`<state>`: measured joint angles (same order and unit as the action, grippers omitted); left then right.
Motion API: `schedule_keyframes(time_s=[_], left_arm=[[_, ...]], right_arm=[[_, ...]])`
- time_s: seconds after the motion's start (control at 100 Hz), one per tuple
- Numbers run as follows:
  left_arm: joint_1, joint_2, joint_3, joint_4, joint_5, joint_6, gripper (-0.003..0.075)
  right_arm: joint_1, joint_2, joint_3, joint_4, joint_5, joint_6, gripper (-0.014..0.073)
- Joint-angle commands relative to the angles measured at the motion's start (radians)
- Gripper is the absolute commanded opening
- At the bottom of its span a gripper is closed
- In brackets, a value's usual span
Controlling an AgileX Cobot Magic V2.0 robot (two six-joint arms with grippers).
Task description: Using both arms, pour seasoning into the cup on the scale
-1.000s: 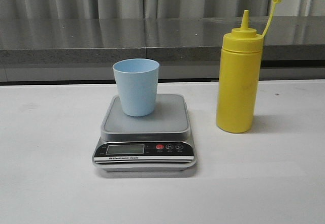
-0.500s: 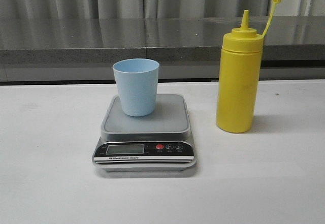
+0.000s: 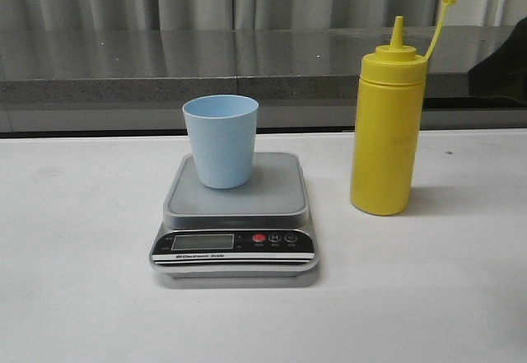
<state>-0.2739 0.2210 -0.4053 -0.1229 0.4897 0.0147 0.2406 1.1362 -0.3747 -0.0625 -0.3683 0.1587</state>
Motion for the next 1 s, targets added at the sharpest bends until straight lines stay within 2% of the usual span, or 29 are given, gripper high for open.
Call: schedule_keyframes(time_s=[0.0, 0.14, 0.29, 0.41, 0.58, 0.99], left_arm=[[0.001, 0.01, -0.026, -0.007, -0.082, -0.007, -0.002], [0.001, 0.01, -0.026, -0.007, -0.082, -0.007, -0.002], [0.001, 0.01, -0.026, -0.007, -0.082, -0.007, -0.002], [0.001, 0.01, -0.026, -0.007, -0.082, -0.007, -0.002], [0.001, 0.01, -0.026, -0.007, -0.082, -0.007, -0.002], [0.001, 0.01, -0.026, -0.007, -0.082, -0.007, -0.002]], right_arm=[[0.0, 0.049, -0.026, -0.022, -0.216, 0.002, 0.0635], [0.0, 0.162, -0.026, -0.048, -0.377, 0.02, 0.0635], [0.0, 0.302, -0.026, -0.105, -0.578, 0.113, 0.0635], [0.0, 0.4, -0.039, -0.11, -0.695, 0.12, 0.0635], [0.0, 0.503, -0.081, -0.167, -0.746, 0.122, 0.0635], [0.0, 0.661, -0.229, -0.207, -0.779, 0.131, 0.0635]])
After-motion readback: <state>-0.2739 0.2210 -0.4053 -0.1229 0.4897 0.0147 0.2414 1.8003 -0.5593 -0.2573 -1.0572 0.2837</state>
